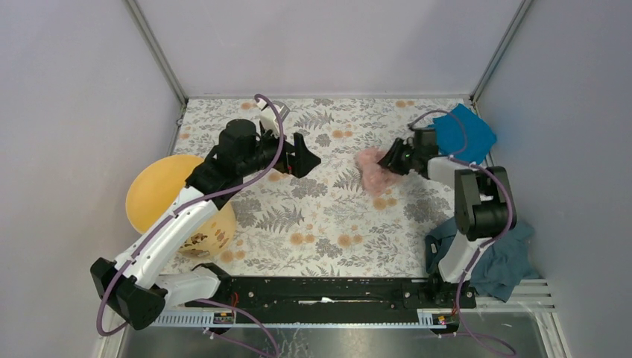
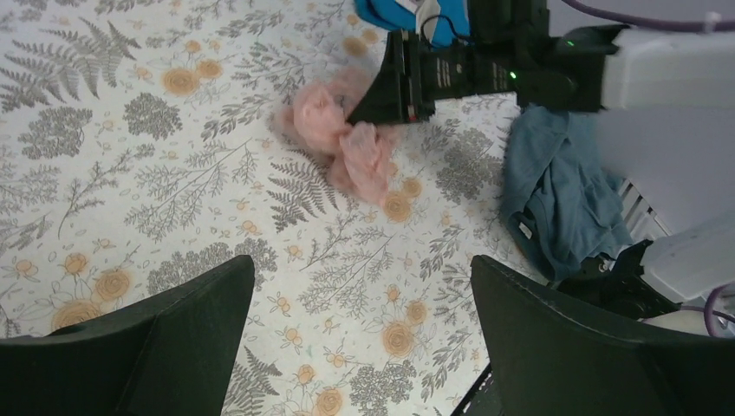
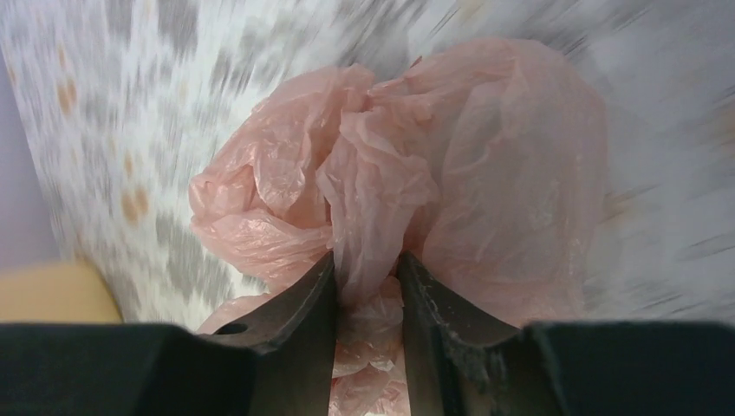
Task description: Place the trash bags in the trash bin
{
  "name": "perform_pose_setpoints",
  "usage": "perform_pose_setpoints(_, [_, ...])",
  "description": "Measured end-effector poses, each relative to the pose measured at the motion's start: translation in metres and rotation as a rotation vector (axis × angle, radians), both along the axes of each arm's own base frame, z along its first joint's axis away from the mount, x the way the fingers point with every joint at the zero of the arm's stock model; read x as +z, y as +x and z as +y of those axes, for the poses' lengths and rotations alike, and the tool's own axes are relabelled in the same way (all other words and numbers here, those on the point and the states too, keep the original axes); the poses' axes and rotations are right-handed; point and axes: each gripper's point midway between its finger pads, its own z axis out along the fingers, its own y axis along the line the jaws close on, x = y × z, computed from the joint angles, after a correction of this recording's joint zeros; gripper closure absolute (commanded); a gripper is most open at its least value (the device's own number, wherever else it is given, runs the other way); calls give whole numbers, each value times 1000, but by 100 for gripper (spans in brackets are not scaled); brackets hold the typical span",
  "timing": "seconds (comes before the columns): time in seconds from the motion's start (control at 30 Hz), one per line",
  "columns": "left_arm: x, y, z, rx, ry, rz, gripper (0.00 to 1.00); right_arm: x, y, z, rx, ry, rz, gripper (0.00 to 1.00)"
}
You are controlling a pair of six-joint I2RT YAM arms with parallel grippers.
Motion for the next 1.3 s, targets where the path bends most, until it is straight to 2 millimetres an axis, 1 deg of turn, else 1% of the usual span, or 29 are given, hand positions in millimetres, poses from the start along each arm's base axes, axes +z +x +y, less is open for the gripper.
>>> perform_pose_setpoints(0.03, [-3, 2, -1, 5, 2, 8, 1, 0, -12, 14, 39, -5, 4, 65])
perform_pose_setpoints(0.07, [-8, 3, -1, 10, 5, 23, 1, 2, -30, 33, 96, -10, 6, 67])
perform_pose_setpoints(0.1, [-13, 4, -2, 12, 7, 38, 1, 6, -45, 48, 142, -11, 2, 68])
perform_pose_setpoints(0.17, [-21, 7, -5, 17, 8, 69, 1, 18, -77, 78, 242, 1, -20, 68])
perform_pose_setpoints(0.2, [-25, 8, -6, 20, 6, 82, 1, 24, -91, 90, 283, 9, -36, 68])
perform_pose_setpoints(0.27, [-34, 12, -10, 35, -3, 129, 1, 34, -118, 106, 357, 36, -57, 68])
perform_pose_setpoints(0.3, [-40, 15, -12, 45, -5, 159, 1, 36, -127, 110, 380, 48, -60, 68])
perform_pose_setpoints(0.37, [-54, 19, -17, 63, -5, 228, 1, 36, -137, 113, 408, 58, -55, 68])
perform_pose_setpoints(0.53, [-84, 27, -35, 76, -25, 416, 1, 30, -156, 114, 458, 58, -44, 71])
perform_pose_setpoints(0.6, [-95, 27, -39, 89, -33, 477, 1, 34, -162, 115, 475, 64, -60, 77])
perform_pose_setpoints(0.67, [-104, 28, -42, 101, -39, 528, 1, 41, -165, 115, 490, 66, -101, 89])
perform_pose_setpoints(0.7, [-108, 28, -44, 104, -39, 553, 1, 45, -166, 115, 497, 68, -128, 93])
perform_pose_setpoints(0.77, [-113, 32, -48, 110, -36, 585, 1, 54, -167, 116, 511, 85, -195, 97])
perform_pose_setpoints(0.87, [-119, 40, -57, 104, -53, 631, 1, 59, -172, 119, 529, 112, -247, 100])
perform_pose_setpoints(1.0, [-142, 43, -60, 85, -74, 698, 1, 64, -182, 119, 538, 152, -297, 100])
perform_pose_setpoints(1.07, [-157, 37, -56, 62, -84, 731, 1, 74, -183, 120, 542, 166, -335, 100])
perform_pose_setpoints(1.17, [-169, 26, -55, 11, -125, 777, 1, 97, -182, 122, 553, 186, -425, 100])
perform_pose_setpoints(1.23, [-167, 18, -59, -47, -168, 802, 1, 114, -181, 123, 555, 197, -487, 100])
perform_pose_setpoints(1.3, [-163, 16, -61, -71, -181, 797, 1, 127, -182, 123, 550, 208, -533, 100])
